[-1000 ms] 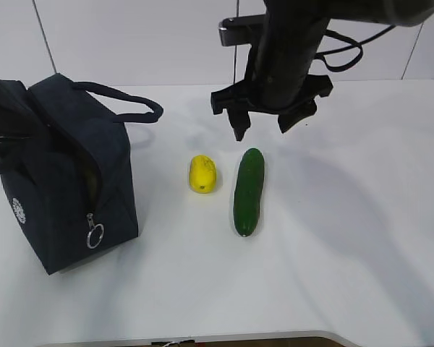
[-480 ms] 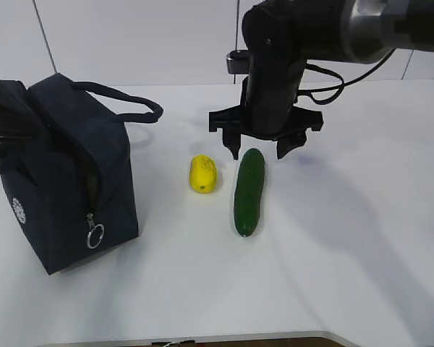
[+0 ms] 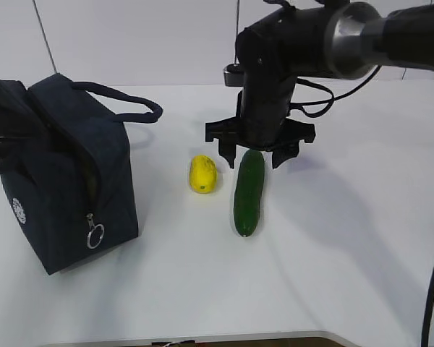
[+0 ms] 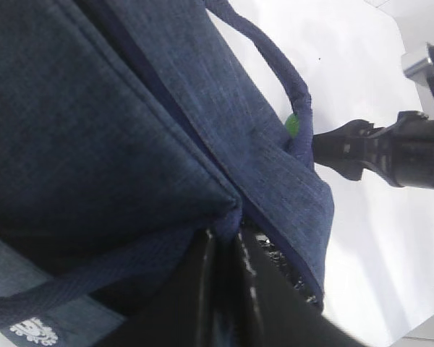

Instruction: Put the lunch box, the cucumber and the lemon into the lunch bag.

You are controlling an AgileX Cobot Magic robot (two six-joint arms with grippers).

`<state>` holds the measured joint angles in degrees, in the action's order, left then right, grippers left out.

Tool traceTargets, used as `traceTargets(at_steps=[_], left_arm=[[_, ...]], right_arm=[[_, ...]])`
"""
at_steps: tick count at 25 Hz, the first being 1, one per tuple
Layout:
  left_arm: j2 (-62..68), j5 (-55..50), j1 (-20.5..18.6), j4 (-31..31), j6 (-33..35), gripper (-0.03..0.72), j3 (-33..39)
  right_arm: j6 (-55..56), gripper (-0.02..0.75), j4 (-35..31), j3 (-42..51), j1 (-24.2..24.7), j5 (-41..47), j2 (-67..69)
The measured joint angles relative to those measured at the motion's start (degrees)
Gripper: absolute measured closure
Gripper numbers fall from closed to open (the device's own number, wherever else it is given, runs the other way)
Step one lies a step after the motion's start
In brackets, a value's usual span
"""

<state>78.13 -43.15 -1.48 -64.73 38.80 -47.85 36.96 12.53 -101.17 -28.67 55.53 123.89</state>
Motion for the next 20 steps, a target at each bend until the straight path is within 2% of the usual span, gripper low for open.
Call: traceTargets(at_steps=[17, 20], left_arm=[[0.0, 0.0, 0.0, 0.0, 0.0, 0.685, 0.0], [0.0, 0.0, 0.0, 0.0, 0.0, 0.685, 0.0]], right_arm=[[0.3, 0.162, 0.41, 0.0, 0.0, -1.15, 3.41], [0.64, 0.229, 0.44, 0.0, 0.0, -1.62, 3.41]])
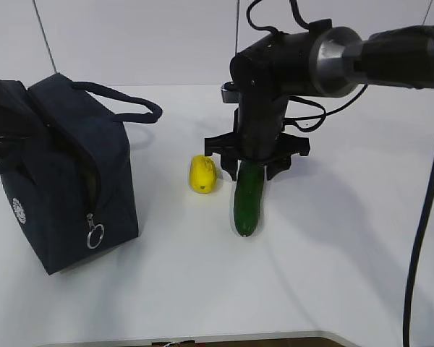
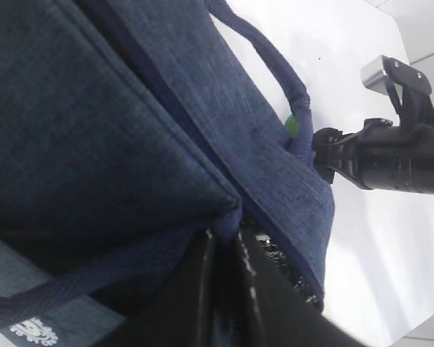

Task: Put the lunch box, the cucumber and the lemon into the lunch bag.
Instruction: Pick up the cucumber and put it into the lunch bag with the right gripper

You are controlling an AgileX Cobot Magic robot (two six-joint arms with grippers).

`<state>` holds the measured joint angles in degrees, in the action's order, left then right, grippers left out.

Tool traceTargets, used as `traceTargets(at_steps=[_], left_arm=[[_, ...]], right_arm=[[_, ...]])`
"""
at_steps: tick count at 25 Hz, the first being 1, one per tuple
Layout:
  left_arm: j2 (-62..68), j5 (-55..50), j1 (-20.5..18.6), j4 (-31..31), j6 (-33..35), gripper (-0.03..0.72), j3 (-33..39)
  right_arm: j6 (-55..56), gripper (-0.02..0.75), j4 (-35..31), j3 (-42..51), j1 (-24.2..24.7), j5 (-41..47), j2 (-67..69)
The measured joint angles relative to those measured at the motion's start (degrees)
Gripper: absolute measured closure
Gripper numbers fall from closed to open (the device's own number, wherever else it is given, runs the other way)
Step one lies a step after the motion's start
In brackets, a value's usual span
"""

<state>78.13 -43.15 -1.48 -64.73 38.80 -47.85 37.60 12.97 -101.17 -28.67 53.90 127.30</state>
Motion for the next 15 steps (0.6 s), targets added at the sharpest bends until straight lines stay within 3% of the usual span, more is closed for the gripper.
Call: traceTargets(at_steps=[2, 5, 10, 15], left_arm=[[0.0, 0.0, 0.0, 0.0, 0.0, 0.685, 0.0], [0.0, 0.0, 0.0, 0.0, 0.04, 0.685, 0.0], [0.0, 0.0, 0.0, 0.0, 0.04, 0.685, 0.0], [0.0, 0.0, 0.0, 0.0, 0.13, 0.685, 0.0]], right_arm=[[0.21, 0.318, 0.0, 0.0, 0.0, -0.36, 0.0], [0.39, 0.382, 0.1, 0.0, 0.0, -1.1, 0.0], [0.49, 0.387, 0.21, -0.53, 0.0, -0.44, 0.0], [0.54, 0.388, 0.69, -7.68, 0.0, 5.82, 0.33]])
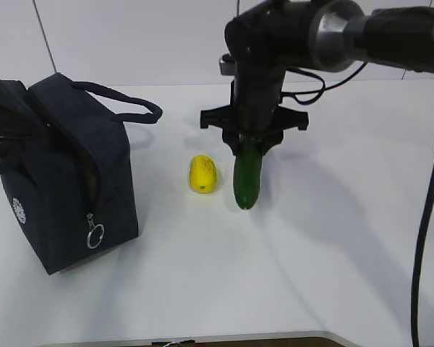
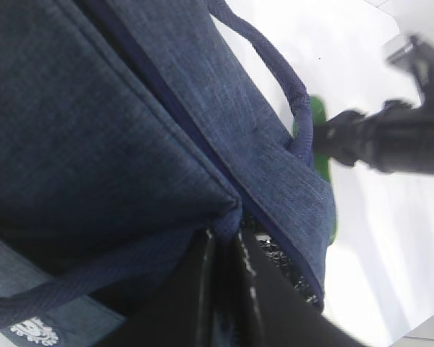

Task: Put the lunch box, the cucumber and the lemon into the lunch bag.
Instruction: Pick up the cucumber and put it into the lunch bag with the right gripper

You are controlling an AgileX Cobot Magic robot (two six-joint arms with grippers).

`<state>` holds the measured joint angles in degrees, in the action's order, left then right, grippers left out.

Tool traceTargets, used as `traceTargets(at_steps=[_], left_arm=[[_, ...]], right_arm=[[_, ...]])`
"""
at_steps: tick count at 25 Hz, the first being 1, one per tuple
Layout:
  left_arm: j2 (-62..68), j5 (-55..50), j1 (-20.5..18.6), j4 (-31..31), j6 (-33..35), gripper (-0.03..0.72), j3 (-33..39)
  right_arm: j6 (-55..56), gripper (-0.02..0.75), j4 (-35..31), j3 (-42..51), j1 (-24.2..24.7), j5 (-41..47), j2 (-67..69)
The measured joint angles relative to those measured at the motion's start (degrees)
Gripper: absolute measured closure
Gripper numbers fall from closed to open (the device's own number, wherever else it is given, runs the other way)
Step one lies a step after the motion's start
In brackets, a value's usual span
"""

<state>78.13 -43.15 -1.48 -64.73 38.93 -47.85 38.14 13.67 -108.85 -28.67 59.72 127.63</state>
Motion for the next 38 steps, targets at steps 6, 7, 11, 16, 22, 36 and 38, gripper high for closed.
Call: traceTargets(at_steps=[6, 7, 11, 16, 22, 36, 38], left_arm=[[0.0, 0.0, 0.0, 0.0, 0.0, 0.685, 0.0], [0.0, 0.0, 0.0, 0.0, 0.0, 0.685, 0.0], [0.0, 0.0, 0.0, 0.0, 0.0, 0.685, 0.0], [0.0, -0.1, 0.0, 0.0, 0.0, 0.685, 0.0], [0.0, -0.22, 0.0, -0.13, 0.0, 0.685, 0.0], [-1.53, -2.4, 0.0, -1.65, 3.62, 0.685, 0.0], [-1.53, -3.04, 0.0, -1.75, 4.1, 0.685, 0.0]], right_arm=[[0.0, 0.388, 0.3, -13.54, 0.0, 5.81, 0.0], [-0.44, 0.389, -0.33, -15.78, 0.0, 6.21, 0.0], [-3.65, 0.391, -7.14, -22.42, 0.0, 6.64, 0.0], [-18.85, 0.391, -25.84, -24.44, 0.0, 2.97, 0.0], [-38.88, 0.391, -41.92, -24.44, 0.0, 0.32, 0.02], [-54.95, 0.392, -56.73, -24.44, -4.92, -3.6, 4.48], [-56.92, 0.392, -56.73, -24.44, -6.14, -4.7, 5.0]])
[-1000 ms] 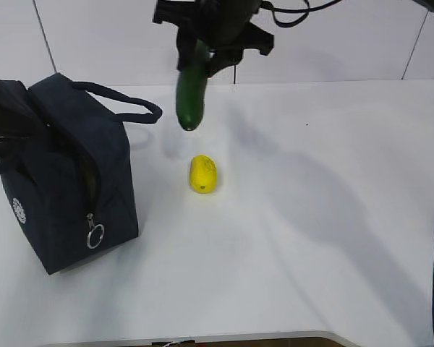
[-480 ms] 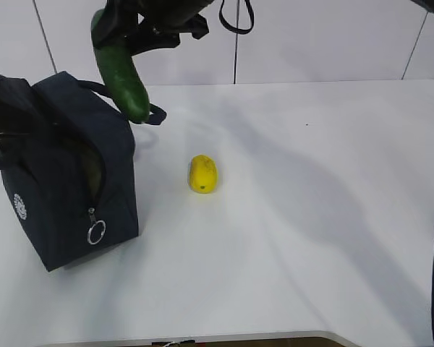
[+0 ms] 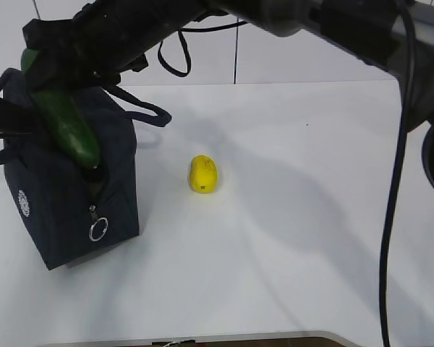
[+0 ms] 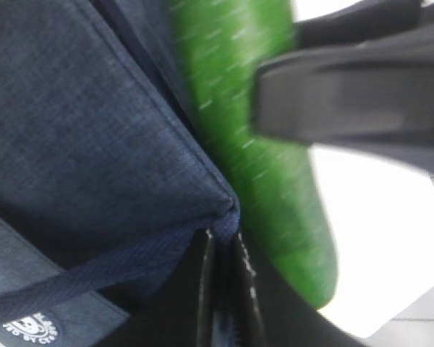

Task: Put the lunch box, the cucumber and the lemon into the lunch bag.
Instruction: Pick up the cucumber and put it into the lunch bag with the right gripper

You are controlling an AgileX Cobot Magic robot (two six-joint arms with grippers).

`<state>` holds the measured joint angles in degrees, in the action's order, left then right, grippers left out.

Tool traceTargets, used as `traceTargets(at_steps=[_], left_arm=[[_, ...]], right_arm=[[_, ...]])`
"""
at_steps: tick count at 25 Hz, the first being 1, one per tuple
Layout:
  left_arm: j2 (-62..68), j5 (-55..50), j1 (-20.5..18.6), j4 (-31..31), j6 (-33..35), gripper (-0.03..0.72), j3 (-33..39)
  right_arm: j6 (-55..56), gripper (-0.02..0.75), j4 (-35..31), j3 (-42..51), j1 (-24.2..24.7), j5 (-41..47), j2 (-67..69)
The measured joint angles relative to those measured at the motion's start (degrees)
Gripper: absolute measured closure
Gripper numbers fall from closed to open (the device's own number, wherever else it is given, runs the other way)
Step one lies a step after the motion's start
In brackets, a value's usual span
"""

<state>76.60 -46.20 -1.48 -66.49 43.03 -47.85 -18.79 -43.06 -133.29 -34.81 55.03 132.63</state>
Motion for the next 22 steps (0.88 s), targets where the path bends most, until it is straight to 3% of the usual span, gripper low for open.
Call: traceTargets(at_steps=[15, 22], left_arm=[[0.0, -3.05, -0.19, -4.39, 4.94, 0.685, 0.0], [0.0, -3.05, -0.19, -4.17, 4.94, 0.685, 0.0]], right_arm=[[-3.36, 0.388, 0.47, -0.13, -1.36, -3.61, 4.84], [-3.47, 0.227, 1.6, -1.04, -1.36, -1.04, 4.84]])
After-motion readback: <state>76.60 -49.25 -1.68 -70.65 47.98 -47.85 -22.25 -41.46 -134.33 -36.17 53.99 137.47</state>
